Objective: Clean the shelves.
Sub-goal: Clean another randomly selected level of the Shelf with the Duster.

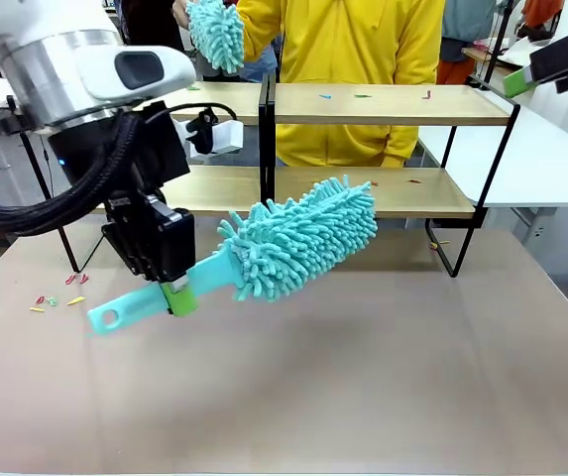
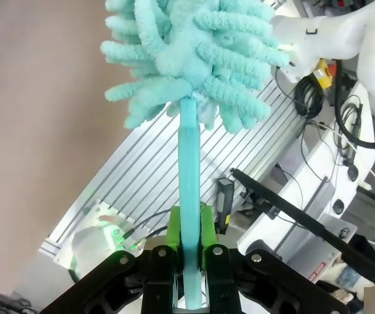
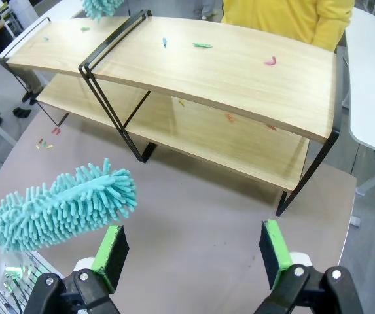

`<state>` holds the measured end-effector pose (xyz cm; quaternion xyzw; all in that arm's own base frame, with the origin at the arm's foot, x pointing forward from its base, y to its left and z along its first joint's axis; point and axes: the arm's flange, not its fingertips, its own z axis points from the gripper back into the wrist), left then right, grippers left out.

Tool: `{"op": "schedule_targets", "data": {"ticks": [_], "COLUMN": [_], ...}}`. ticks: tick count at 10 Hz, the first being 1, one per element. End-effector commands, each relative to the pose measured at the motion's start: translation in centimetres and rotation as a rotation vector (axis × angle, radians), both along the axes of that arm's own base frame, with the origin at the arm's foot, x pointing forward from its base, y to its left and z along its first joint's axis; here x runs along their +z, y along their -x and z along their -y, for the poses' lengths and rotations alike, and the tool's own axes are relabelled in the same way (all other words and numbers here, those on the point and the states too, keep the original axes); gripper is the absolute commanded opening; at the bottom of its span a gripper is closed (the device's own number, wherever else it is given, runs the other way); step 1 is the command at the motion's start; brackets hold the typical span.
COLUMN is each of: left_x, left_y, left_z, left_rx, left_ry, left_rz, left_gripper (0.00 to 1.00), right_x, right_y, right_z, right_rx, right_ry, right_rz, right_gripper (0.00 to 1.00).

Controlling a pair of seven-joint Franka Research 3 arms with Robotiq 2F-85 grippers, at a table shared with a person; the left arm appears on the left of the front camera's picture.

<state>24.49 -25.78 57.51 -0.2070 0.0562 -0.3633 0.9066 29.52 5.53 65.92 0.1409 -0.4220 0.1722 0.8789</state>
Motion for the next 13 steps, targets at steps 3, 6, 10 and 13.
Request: {"op": "schedule_targets", "data": {"ticks": [3, 6, 10, 13], "left_x": [-0.2, 0.5, 0.6, 0.6], "left_y": [-1.1, -1.7, -1.3, -1.5], "left_z": [5.6, 12.3, 14.0, 15.0], "left_rx": [0.132, 0.431, 0.455, 0.481], "left_ry": [-0.060, 0.011, 0.043, 0.037], "left_rz": [-0.037, -0.032, -0.021, -0.020], "left_gripper": [0.13, 0.13, 0.13, 0.13], "right_x": [0.0, 0.0, 0.0, 0.0], "right_y": [-0.1, -0.1, -0.1, -0.1], "right_z": [0.1, 0.1, 0.1, 0.1], "right_rx": [0.002, 0.002, 0.002, 0.002], "right_ry": [-0.007, -0.007, -0.007, -0.007], "right_rz": [-0.001, -0.001, -0.001, -0.001], "right_gripper": [1.00, 1.00, 1.00, 1.00]}}
